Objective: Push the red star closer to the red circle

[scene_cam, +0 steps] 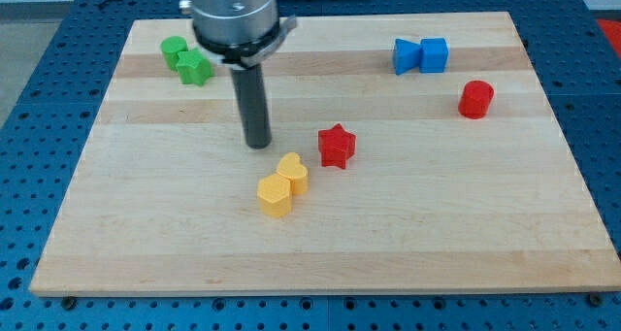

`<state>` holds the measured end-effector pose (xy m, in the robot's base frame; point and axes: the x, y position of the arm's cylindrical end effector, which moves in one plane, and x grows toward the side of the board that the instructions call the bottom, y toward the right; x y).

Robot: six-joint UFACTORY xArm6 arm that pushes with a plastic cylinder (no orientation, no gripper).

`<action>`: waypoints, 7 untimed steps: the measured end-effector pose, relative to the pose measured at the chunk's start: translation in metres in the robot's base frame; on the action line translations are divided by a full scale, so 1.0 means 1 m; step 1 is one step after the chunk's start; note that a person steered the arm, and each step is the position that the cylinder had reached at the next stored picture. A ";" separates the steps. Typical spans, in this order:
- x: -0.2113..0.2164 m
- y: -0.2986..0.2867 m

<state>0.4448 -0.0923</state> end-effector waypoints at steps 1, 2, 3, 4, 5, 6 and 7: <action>0.015 -0.001; 0.015 0.029; 0.014 0.066; 0.013 0.080; 0.010 0.105; 0.009 0.115; 0.009 0.167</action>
<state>0.4541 0.0747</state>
